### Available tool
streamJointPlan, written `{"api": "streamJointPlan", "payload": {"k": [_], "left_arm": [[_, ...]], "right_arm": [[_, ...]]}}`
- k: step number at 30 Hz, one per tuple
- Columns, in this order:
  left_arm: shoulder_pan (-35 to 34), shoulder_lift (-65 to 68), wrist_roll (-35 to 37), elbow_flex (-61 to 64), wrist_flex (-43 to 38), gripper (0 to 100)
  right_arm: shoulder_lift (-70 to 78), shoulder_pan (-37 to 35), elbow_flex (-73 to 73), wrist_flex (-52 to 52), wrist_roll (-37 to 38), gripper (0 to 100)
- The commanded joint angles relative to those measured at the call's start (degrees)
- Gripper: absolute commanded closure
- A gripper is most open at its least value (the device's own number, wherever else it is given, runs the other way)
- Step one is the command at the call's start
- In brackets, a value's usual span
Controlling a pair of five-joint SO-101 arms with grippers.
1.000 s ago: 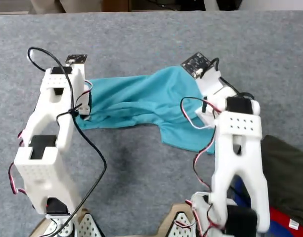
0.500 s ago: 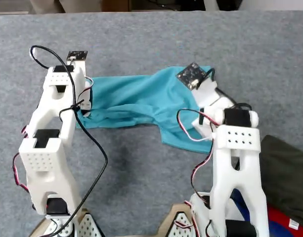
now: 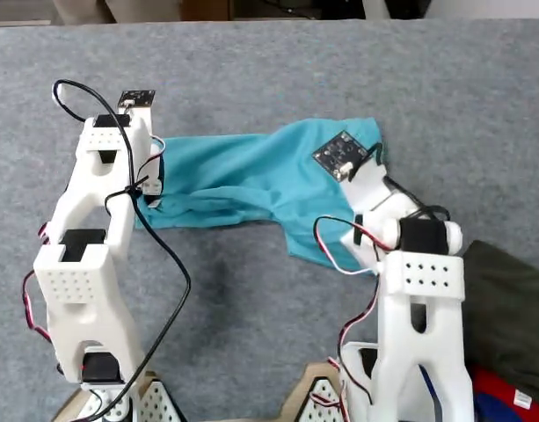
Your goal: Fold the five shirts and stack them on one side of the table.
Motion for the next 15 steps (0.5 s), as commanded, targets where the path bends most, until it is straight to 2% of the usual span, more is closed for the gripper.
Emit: {"api": "streamJointPlan", "payload": {"k": [1,10,15], "left_arm": [[-0.7,0.2,-0.7,-1.3,-0.3,98],[-0.7,0.2,-0.7,-1.3,-0.3,98],[-0.7,0.2,-0.7,-1.3,-0.3,98]], "right_arm": [[-1.8,0.5,-1.6,0.4,-0.6,99.4],[-1.9,-6.6,-4.0,4.8,-3.2,99.4],[-4.5,-6.4,-3.9,4.5,-3.9,99.4]]}}
